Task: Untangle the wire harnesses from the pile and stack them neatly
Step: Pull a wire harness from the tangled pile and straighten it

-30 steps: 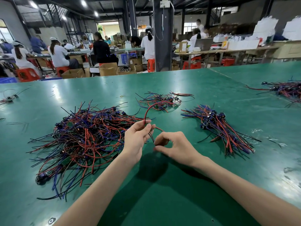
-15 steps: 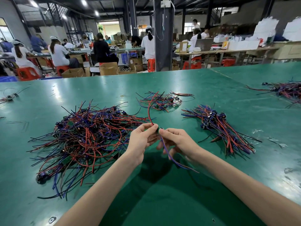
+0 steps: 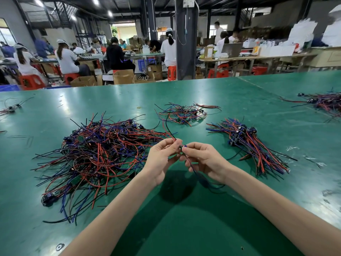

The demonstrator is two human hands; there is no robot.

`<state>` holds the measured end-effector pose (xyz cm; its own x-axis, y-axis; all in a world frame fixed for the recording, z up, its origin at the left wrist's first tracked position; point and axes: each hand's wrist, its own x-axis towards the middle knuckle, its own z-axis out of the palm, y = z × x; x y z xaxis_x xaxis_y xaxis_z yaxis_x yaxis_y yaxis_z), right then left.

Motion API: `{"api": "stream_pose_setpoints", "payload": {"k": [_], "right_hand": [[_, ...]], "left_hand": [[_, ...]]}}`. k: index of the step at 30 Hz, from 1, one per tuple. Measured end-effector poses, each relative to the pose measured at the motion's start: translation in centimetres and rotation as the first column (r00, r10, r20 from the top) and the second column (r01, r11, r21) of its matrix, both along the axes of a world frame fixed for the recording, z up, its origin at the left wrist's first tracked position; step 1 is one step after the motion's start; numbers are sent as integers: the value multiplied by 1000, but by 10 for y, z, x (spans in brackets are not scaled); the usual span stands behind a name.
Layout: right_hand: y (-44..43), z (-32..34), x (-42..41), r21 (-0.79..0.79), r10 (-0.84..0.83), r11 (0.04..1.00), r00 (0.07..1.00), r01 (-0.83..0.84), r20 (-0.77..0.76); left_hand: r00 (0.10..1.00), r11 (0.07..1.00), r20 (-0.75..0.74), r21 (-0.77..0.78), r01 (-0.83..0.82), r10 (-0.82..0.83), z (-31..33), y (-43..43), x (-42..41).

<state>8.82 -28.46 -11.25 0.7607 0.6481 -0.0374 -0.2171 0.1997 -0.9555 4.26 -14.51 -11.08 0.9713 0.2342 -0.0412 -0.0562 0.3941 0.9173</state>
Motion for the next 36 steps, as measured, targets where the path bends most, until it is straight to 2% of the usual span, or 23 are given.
{"api": "stream_pose_setpoints", "payload": {"k": [4, 6, 11, 16, 23, 27, 31, 36], "right_hand": [[1, -4, 0, -83, -84, 991, 970, 106, 230], [1, -5, 0, -91, -98, 988, 957, 127, 274], [2, -5, -2, -95, -44, 993, 977, 65, 209], [1, -6, -2, -110, -37, 992, 972, 64, 232], [1, -1, 0, -113, 35, 993, 986, -17, 161], [1, 2, -1, -101, 84, 992, 987, -70, 138], [1, 3, -4, -108, 138, 986, 981, -124, 136], [1, 5, -7, -99, 128, 988, 983, -115, 131]], "left_hand": [[999, 999, 7, 32, -42, 42, 0, -2, 0], [999, 998, 13, 54, -40, 40, 0, -1, 0], [999, 991, 35, 126, -34, 30, 0, 0, -1], [997, 984, 72, 172, -45, 33, 2, 0, -1], [995, 992, 73, 107, -71, 64, 8, 1, -3], [995, 988, 56, 125, -94, 88, 11, 6, -3], [985, 987, 65, 30, -159, 157, 17, 15, -1], [982, 984, 74, -2, -176, 176, 17, 15, -1]]}}
